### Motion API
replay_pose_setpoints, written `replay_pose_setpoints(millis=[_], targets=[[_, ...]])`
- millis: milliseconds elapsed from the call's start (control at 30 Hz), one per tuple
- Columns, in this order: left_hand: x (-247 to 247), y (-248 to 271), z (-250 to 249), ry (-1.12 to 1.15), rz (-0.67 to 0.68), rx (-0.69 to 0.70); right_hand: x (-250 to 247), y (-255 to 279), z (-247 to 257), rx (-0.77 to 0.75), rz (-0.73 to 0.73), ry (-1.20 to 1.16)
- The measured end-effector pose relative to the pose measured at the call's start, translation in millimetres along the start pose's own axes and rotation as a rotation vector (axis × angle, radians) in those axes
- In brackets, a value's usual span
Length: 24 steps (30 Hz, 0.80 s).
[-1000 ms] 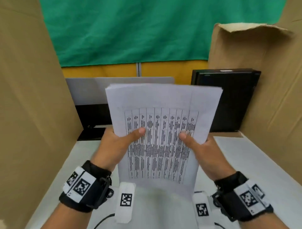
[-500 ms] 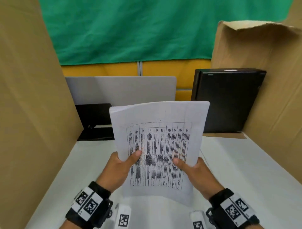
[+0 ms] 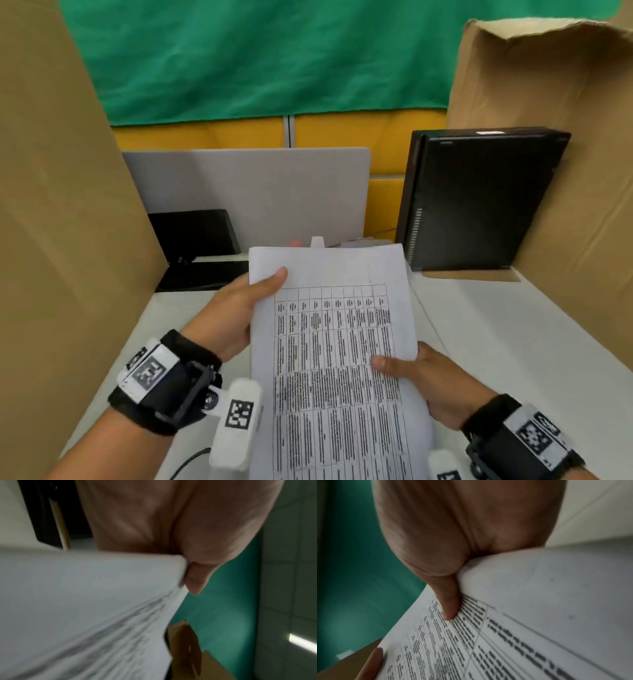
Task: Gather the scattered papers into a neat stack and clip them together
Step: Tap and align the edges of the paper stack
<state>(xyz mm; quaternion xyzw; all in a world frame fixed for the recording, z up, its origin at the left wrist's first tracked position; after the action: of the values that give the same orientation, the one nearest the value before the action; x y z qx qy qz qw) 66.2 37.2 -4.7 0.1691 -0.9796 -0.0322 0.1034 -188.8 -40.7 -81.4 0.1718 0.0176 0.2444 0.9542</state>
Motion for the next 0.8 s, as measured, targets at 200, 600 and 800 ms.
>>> replay_pose_setpoints(millis=[200, 600, 800], targets=[[1.0, -34.1, 26.9, 0.081, -0.12, -0.064, -1.6, -10.5, -25.6, 0.15, -0.002, 0.015], [-44.9, -82.5, 112.1, -0.285, -0.332, -0.304, 24.2, -155.4, 39.5, -0.245, -0.454, 1.001], [-41.7, -93.2, 113.6, -0.267, -0.312, -0.308, 32.4, -209.5, 37.2, 0.027, -0.697, 0.552]])
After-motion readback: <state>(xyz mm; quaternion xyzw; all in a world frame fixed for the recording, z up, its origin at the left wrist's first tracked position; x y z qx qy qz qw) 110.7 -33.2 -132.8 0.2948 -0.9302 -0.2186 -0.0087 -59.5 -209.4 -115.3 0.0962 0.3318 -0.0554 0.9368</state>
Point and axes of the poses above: each hand's wrist, its own y-axis away from the middle knuckle, its own x-axis out of the palm, z = x × y, the point moved 1 cm from there along -y, towards the middle knuckle, and after that the axes turned 10 degrees about -z, right-handed, at the moved point
